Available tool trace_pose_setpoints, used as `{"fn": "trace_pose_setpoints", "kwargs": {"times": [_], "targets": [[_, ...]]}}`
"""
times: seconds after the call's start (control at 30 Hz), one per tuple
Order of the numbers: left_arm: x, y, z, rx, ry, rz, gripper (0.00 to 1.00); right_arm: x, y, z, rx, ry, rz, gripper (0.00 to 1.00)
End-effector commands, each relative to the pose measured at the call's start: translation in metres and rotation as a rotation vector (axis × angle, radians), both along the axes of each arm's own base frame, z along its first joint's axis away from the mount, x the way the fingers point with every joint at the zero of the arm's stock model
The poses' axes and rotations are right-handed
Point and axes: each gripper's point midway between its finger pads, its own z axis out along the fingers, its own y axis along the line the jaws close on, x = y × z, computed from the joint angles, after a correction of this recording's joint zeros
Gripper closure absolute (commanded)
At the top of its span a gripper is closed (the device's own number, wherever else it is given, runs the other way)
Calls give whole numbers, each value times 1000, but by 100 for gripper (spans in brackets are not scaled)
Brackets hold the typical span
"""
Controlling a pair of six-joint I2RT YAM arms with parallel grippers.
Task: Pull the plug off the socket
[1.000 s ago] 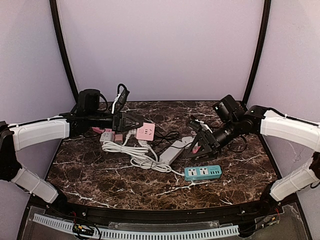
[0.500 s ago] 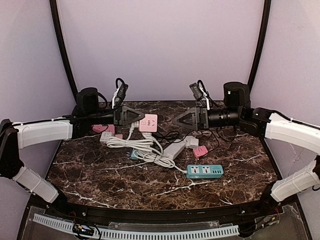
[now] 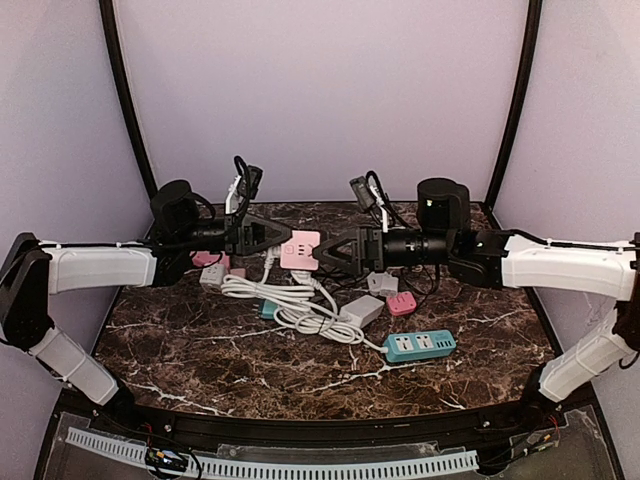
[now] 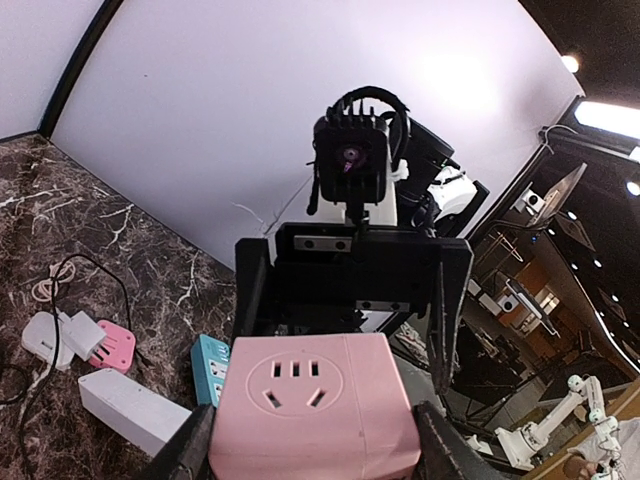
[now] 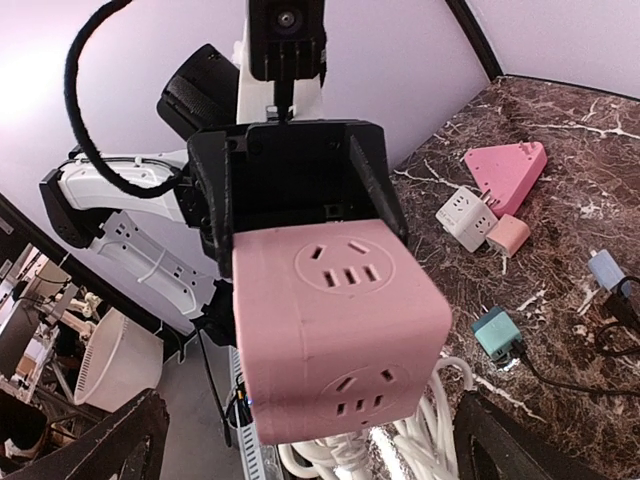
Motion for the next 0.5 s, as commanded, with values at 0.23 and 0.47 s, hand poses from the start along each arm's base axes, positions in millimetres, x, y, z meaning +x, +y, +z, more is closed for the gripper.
{"fn": "trace_pose_setpoints", "kwargs": {"times": [0.23, 0.47], "targets": [[-31, 9, 48, -105, -156, -74, 99, -3, 29, 14, 94, 12, 102, 1], [-34, 10, 49, -102, -164, -80, 99, -14, 37, 18, 124, 11, 159, 7]]}}
